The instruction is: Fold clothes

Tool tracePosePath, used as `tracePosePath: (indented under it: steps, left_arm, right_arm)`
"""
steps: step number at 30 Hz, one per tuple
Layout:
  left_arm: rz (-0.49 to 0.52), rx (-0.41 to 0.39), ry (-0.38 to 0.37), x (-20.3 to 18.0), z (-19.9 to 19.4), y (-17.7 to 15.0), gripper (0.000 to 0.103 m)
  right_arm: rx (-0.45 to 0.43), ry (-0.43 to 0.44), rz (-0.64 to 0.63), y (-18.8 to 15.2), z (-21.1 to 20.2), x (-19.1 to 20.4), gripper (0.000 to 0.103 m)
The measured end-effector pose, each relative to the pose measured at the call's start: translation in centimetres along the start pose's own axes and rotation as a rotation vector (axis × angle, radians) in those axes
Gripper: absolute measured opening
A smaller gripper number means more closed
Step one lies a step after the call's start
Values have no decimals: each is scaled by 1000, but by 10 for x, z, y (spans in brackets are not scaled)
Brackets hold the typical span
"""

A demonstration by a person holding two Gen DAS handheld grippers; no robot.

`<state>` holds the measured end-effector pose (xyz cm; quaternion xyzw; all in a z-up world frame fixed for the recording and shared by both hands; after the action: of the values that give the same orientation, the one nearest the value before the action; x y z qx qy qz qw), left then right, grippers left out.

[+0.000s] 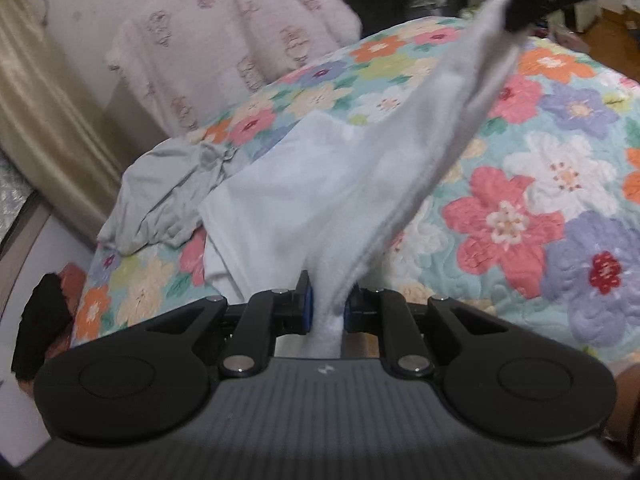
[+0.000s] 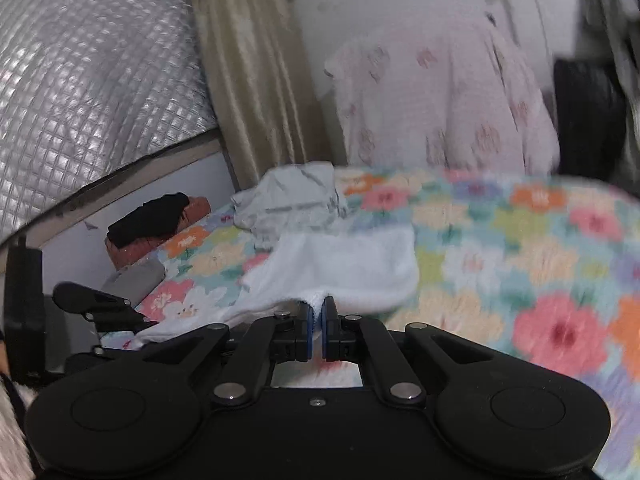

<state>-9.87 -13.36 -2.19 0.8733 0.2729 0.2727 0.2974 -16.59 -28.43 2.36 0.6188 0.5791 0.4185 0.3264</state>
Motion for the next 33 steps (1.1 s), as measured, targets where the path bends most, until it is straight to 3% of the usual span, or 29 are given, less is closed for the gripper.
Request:
tracePosePath:
  steps: [3, 6, 14, 16, 21, 25, 28, 30, 33]
  left_arm:
    - [2, -28, -20, 15, 9, 13, 17]
    - [44, -59, 43, 26, 31, 17, 29]
    - [168, -58, 148, 40, 82, 13, 32]
    - [135, -53, 148, 54, 94, 20, 37]
    - [35, -21, 131, 93, 132, 43, 37]
    - [78, -10, 155, 115, 176, 64, 37]
    - [98, 15, 133, 132, 208, 82, 38]
    - [69, 26, 133, 145, 225, 93, 49]
    - [24, 28, 140, 160, 247, 101, 49]
  right_arm:
    - [-10, -9, 36, 15, 13, -12, 4]
    - [8, -7, 41, 22, 35, -22, 4]
    - [32, -54, -42, 40, 97, -28, 4]
    - [41, -57, -40, 48, 112, -35, 4]
    - [62, -62, -25, 66, 155, -54, 4]
    - [75, -82, -22, 72, 194, -72, 4]
    - [109, -104, -15, 75, 229, -91, 4]
    - [154, -130, -6, 80, 256, -106, 4]
    - [221, -170, 57, 83, 291, -129, 4]
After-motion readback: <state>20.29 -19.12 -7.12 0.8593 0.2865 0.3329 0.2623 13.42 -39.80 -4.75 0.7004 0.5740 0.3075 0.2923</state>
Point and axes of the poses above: each gripper's, at about its wrist camera, not at the fingertips, and z roughly the way its jaws point, x to its left, y to its top, the point moved 4 cm from there along z, roughly the way its jaws point, and after that the axes turned 5 degrees about -z, right-handed, at the moved point
